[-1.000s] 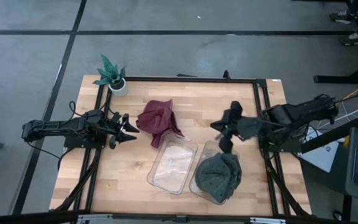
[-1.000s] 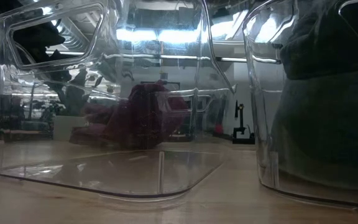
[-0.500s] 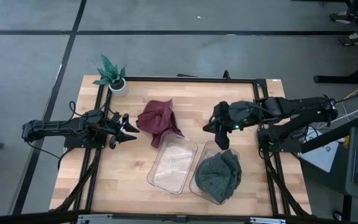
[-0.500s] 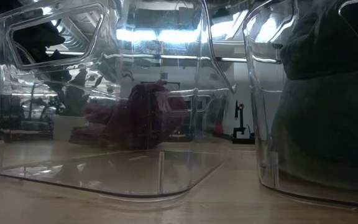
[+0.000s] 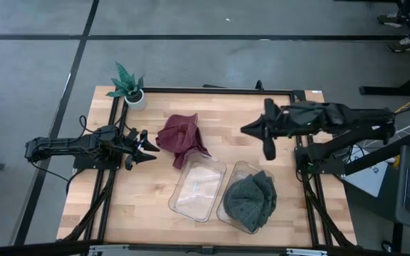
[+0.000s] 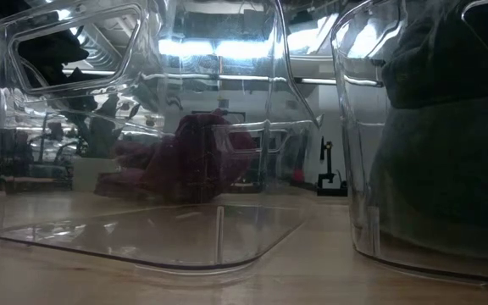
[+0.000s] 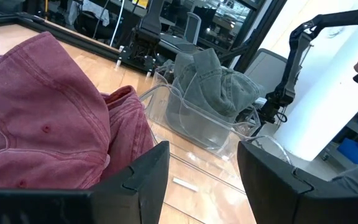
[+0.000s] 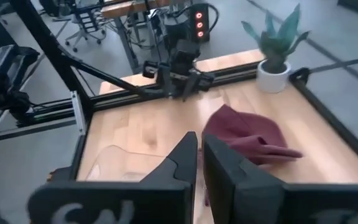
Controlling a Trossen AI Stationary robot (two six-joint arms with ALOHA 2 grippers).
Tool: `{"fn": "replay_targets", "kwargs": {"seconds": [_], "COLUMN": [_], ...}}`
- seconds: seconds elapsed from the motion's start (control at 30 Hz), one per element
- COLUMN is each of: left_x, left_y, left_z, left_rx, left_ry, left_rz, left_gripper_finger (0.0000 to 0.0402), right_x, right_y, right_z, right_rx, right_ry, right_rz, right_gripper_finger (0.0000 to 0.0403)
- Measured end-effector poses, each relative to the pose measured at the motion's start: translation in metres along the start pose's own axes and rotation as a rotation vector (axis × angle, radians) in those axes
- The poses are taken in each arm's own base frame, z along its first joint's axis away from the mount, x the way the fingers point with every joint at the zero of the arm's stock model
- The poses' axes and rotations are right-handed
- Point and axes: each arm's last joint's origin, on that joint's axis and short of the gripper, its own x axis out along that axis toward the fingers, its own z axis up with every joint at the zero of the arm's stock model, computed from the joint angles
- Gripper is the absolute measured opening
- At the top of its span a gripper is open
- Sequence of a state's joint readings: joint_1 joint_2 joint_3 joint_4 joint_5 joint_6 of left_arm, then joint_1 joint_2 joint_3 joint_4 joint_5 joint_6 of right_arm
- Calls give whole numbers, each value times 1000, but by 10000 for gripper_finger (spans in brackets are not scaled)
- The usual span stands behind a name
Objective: Pick & Place hat
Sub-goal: Put the top red cap into the left transparent bin
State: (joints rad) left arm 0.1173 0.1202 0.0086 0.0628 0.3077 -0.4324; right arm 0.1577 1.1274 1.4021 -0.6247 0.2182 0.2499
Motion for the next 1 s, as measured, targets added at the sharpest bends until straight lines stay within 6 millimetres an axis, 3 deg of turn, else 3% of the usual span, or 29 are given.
{"fn": "replay_targets", "kwargs": {"seconds": [0.23,0.53,1.0], "left_x": [0,0,0], "left_y": [0,0,0], "left_z": [0,0,0], "left_rx": [0,0,0], "left_ry": [0,0,0], "left_rz": [0,0,0], "left_gripper_finger": [184,184,184], "right_x": [-25,-50,-109], "right_y": [-9,-25,-61], "right_z": [-14,-63,-138], "right_rx": [-35,-42,29], "right_ry": [-79,-281,-599], "right_rz": [19,149,125], "right_gripper_finger": [26,26,26]}}
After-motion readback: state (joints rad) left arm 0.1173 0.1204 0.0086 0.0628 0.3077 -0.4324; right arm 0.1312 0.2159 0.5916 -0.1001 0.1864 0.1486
